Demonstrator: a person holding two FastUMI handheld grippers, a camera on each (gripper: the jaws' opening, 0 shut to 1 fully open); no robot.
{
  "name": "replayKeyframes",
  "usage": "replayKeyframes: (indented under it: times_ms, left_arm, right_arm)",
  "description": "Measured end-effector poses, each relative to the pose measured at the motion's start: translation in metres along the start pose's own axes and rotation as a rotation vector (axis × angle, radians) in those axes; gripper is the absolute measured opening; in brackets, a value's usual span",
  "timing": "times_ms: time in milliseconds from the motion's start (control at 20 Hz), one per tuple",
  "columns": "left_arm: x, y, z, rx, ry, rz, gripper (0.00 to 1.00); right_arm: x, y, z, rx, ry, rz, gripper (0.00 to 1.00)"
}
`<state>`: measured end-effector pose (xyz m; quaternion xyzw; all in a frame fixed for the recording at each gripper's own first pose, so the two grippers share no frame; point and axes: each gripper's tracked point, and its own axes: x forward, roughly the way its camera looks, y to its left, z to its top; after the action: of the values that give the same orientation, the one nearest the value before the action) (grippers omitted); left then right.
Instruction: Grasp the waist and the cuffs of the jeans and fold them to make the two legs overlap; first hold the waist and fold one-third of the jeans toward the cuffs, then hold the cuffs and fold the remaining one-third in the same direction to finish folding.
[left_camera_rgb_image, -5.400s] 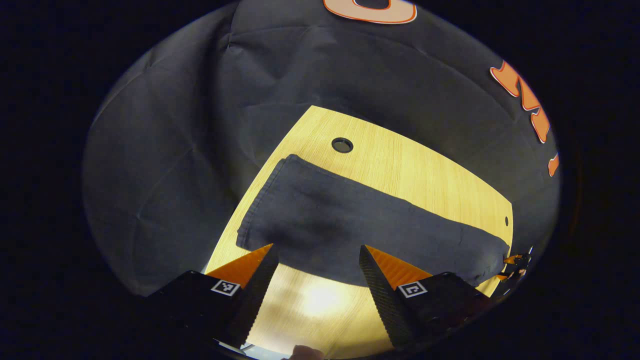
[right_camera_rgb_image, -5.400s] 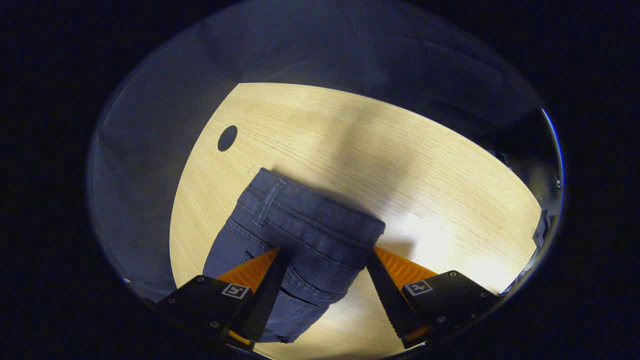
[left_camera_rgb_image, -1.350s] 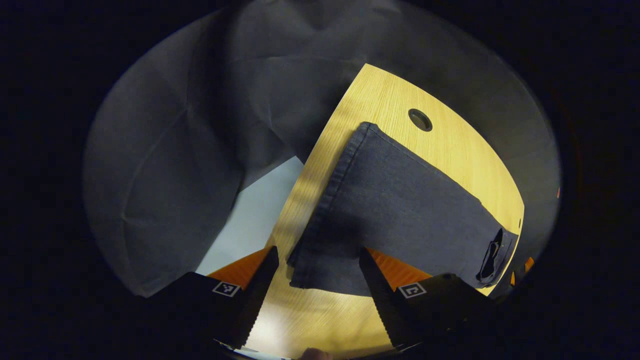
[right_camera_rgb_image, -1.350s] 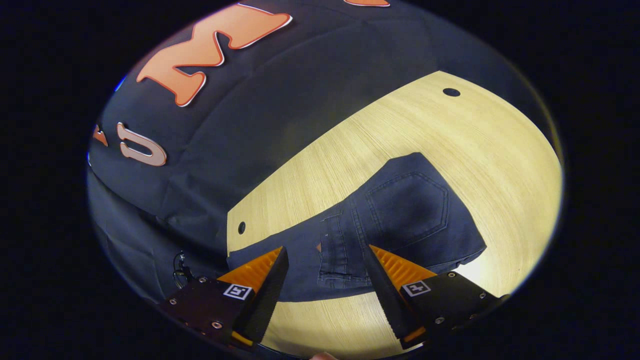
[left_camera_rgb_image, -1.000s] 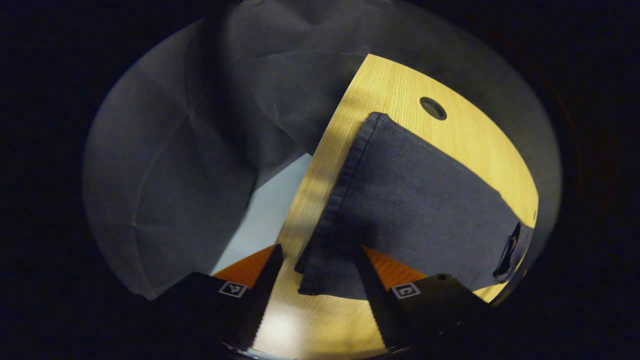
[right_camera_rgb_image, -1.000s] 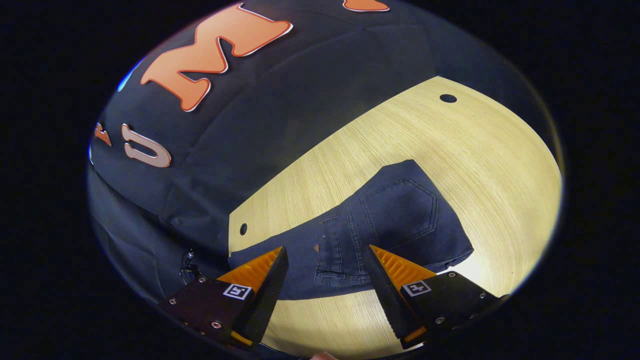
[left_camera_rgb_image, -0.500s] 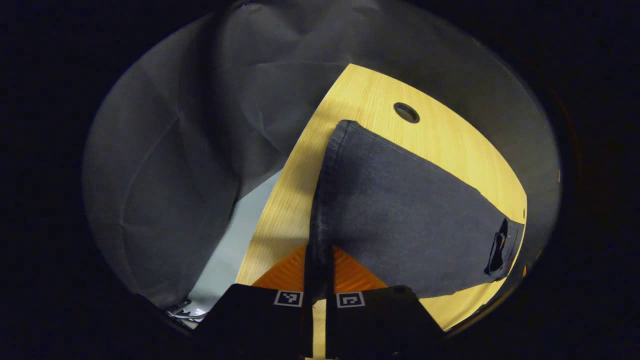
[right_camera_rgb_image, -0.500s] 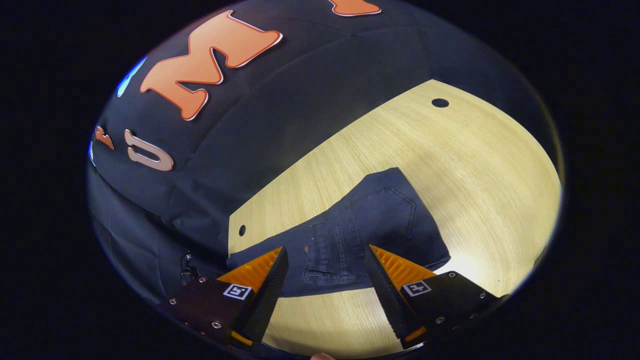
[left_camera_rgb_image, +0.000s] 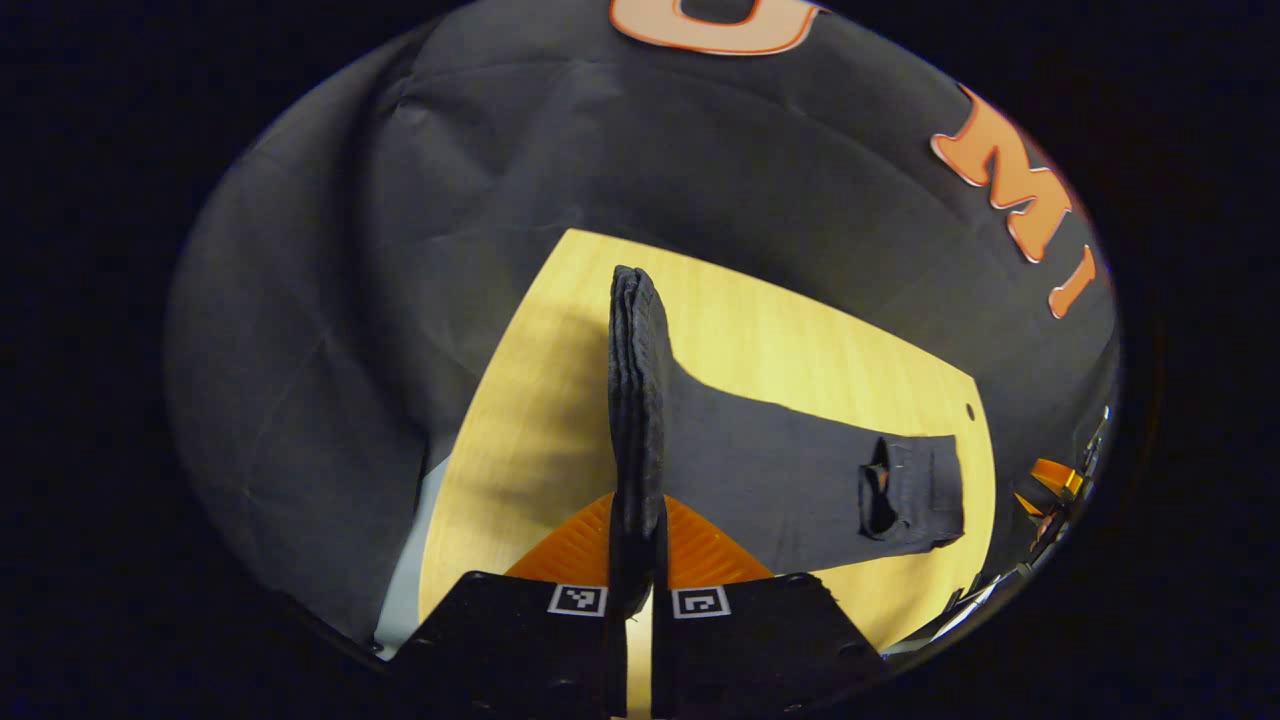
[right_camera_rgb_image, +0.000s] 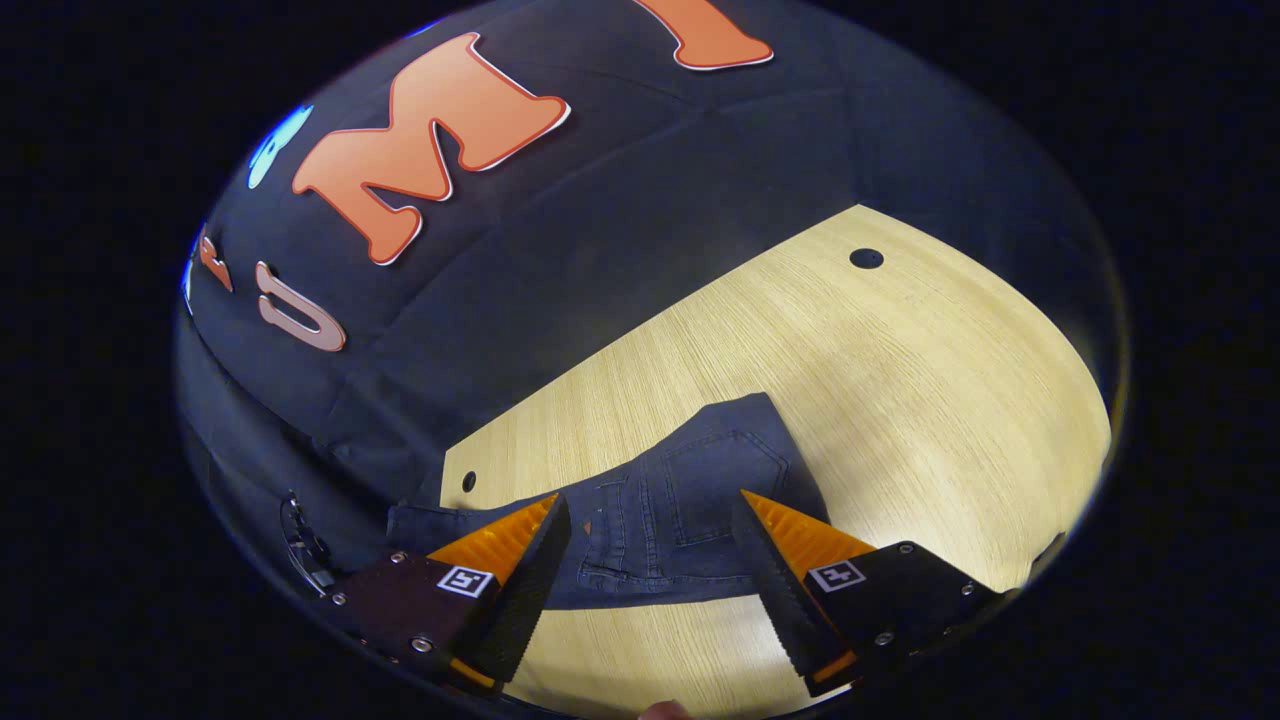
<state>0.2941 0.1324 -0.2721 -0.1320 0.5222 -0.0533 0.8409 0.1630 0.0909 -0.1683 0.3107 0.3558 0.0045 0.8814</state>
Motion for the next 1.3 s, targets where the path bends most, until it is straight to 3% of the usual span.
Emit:
replayKeyframes:
  times_ms: [300,750,1300]
  left_arm:
    - [-0.03,-0.087,0.019,0.088,-0.058,-0.066,0.09]
    - [-0.055,-0.216,0.036,0.188,-0.126,-0.191,0.1]
    - [-0.033,-0.345,0.008,0.25,-0.084,-0.287,0.1]
  right_arm:
    - [-0.017,-0.005,0.033,-0.066,-0.12,0.012,0.99]
    - [-0.035,-0.023,0.057,-0.177,-0.186,0.012,0.98]
    - [-0.039,-0.045,0.074,-0.319,-0.225,0.013,0.99]
